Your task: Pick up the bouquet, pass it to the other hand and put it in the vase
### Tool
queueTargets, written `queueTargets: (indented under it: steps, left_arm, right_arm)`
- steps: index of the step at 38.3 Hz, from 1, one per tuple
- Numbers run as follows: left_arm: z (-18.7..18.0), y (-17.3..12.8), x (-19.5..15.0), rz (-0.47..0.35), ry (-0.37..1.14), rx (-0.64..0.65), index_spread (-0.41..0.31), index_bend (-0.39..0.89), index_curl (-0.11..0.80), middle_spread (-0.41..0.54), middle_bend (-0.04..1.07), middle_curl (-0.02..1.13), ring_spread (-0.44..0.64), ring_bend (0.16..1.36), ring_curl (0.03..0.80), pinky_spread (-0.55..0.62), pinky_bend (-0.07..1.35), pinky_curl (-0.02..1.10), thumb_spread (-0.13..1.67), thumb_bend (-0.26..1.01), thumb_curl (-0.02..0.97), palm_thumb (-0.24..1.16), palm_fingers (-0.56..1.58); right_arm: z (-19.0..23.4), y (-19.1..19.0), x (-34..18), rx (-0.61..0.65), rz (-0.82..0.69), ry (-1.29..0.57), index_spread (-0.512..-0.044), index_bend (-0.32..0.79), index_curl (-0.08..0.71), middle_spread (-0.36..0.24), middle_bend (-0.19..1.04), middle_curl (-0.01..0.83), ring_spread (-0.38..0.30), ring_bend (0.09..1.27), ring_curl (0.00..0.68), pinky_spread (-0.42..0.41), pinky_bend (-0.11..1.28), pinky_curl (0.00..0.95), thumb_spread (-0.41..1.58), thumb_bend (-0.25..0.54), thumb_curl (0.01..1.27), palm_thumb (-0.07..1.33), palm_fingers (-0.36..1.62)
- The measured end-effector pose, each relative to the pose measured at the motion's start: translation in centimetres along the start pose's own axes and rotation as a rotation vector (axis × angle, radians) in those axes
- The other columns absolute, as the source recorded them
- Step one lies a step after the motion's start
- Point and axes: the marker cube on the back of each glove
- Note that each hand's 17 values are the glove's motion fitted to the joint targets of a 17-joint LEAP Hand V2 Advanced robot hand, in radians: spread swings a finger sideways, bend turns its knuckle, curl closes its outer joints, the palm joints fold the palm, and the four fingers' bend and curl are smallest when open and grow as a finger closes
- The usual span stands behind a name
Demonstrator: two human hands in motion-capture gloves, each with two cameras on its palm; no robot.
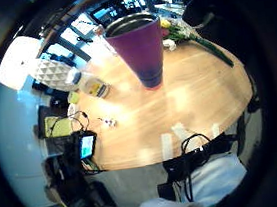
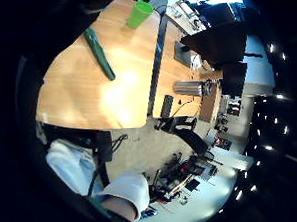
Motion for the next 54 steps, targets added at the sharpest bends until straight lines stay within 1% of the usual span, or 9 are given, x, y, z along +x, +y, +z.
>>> queueTargets:
  steps: [1, 4, 9, 24, 28, 33, 41, 50, 54]
  left_arm:
    - [0.2, -0.2, -0.1, -0.001, 0.000, -0.003, -0.049, 0.29, 0.086, 0.036, 0.15, 0.03, 0.03, 0.43, 0.085, 0.06, 0.33, 0.07, 0.43, 0.14, 0.051, 0.23, 0.60]
    - [0.7, -0.7, -0.3, -0.014, 0.001, -0.020, -0.066, 0.30, 0.137, 0.053, 0.14, 0.09, 0.05, 0.46, 0.152, 0.08, 0.34, 0.13, 0.63, 0.14, 0.074, 0.25, 0.57]
    - [-0.2, -0.6, -0.1, -0.030, 0.007, -0.007, -0.082, 0.30, 0.199, 0.068, 0.14, 0.13, 0.07, 0.48, 0.203, 0.11, 0.34, 0.18, 0.84, 0.12, 0.107, 0.27, 0.54]
    - [0.1, -1.9, 0.2, -0.012, -0.003, -0.002, -0.090, 0.26, 0.302, 0.090, 0.14, 0.18, 0.09, 0.49, 0.249, 0.14, 0.33, 0.25, 1.07, 0.05, 0.177, 0.30, 0.50]
    - [0.4, -2.6, 0.3, 0.010, -0.012, 0.013, -0.076, 0.21, 0.312, 0.104, 0.14, 0.18, 0.11, 0.50, 0.260, 0.15, 0.34, 0.27, 1.09, 0.03, 0.191, 0.31, 0.46]
    - [0.3, -3.0, 1.0, 0.027, -0.027, 0.022, -0.054, 0.14, 0.306, 0.127, 0.14, 0.19, 0.13, 0.53, 0.278, 0.17, 0.37, 0.29, 1.10, -0.01, 0.205, 0.29, 0.39]
    - [0.2, -2.6, 2.3, 0.041, -0.043, 0.034, -0.032, 0.13, 0.292, 0.158, 0.16, 0.21, 0.16, 0.57, 0.292, 0.20, 0.41, 0.32, 1.10, -0.02, 0.223, 0.27, 0.33]
    - [1.1, -2.6, 2.5, 0.083, -0.033, 0.038, -0.019, 0.14, 0.287, 0.167, 0.17, 0.23, 0.18, 0.59, 0.299, 0.22, 0.43, 0.33, 1.10, -0.02, 0.240, 0.26, 0.31]
    - [0.9, -2.4, 2.3, 0.079, -0.031, 0.031, -0.022, 0.15, 0.292, 0.168, 0.17, 0.24, 0.18, 0.59, 0.299, 0.22, 0.43, 0.33, 1.10, -0.02, 0.247, 0.25, 0.31]
  right_arm:
    - [-0.1, 0.1, 0.0, 0.003, -0.001, -0.003, -0.186, 0.12, 0.029, -0.044, 0.28, 0.077, 0.013, 0.35, 0.062, 0.128, 0.38, 0.083, 0.41, 0.088, 0.03, 0.15, 0.50]
    - [-0.3, 0.4, -0.1, 0.020, -0.008, -0.022, -0.249, 0.12, 0.076, -0.055, 0.29, 0.121, 0.018, 0.37, 0.119, 0.173, 0.41, 0.146, 0.60, 0.086, 0.05, 0.17, 0.48]
    - [-0.5, 0.8, -0.3, 0.049, -0.023, -0.041, -0.308, 0.12, 0.114, -0.066, 0.31, 0.177, 0.023, 0.40, 0.171, 0.219, 0.43, 0.198, 0.81, 0.070, 0.07, 0.18, 0.45]
    - [-0.5, 0.7, -1.7, 0.023, -0.020, -0.094, -0.355, 0.10, 0.152, -0.064, 0.31, 0.270, 0.032, 0.45, 0.244, 0.263, 0.45, 0.268, 1.05, -0.005, 0.13, 0.19, 0.43]
    - [-1.0, 0.7, -1.8, 0.021, 0.014, -0.104, -0.346, 0.04, 0.134, -0.032, 0.38, 0.306, 0.038, 0.52, 0.270, 0.265, 0.46, 0.279, 1.05, -0.026, 0.15, 0.17, 0.54]
    - [-2.0, -0.8, -1.3, 0.009, 0.056, -0.122, -0.323, 0.03, 0.116, -0.008, 0.37, 0.320, 0.047, 0.57, 0.296, 0.267, 0.53, 0.308, 1.03, -0.026, 0.17, 0.16, 0.56]
    - [-3.4, -5.6, 1.7, -0.002, 0.194, -0.161, -0.232, -0.01, 0.075, 0.020, 0.35, 0.339, 0.067, 0.64, 0.335, 0.268, 0.67, 0.361, 1.02, -0.005, 0.21, 0.22, 0.54]
    - [2.2, -11.2, 6.2, -0.074, 0.333, -0.256, -0.183, 0.01, 0.045, 0.039, 0.33, 0.354, 0.021, 0.70, 0.360, 0.230, 0.75, 0.386, 1.02, 0.012, 0.26, 0.37, 0.52]
    - [3.6, -9.3, 5.4, -0.175, 0.377, -0.287, -0.175, 0.01, 0.037, 0.035, 0.35, 0.368, -0.003, 0.71, 0.367, 0.212, 0.77, 0.389, 1.03, 0.009, 0.27, 0.42, 0.53]
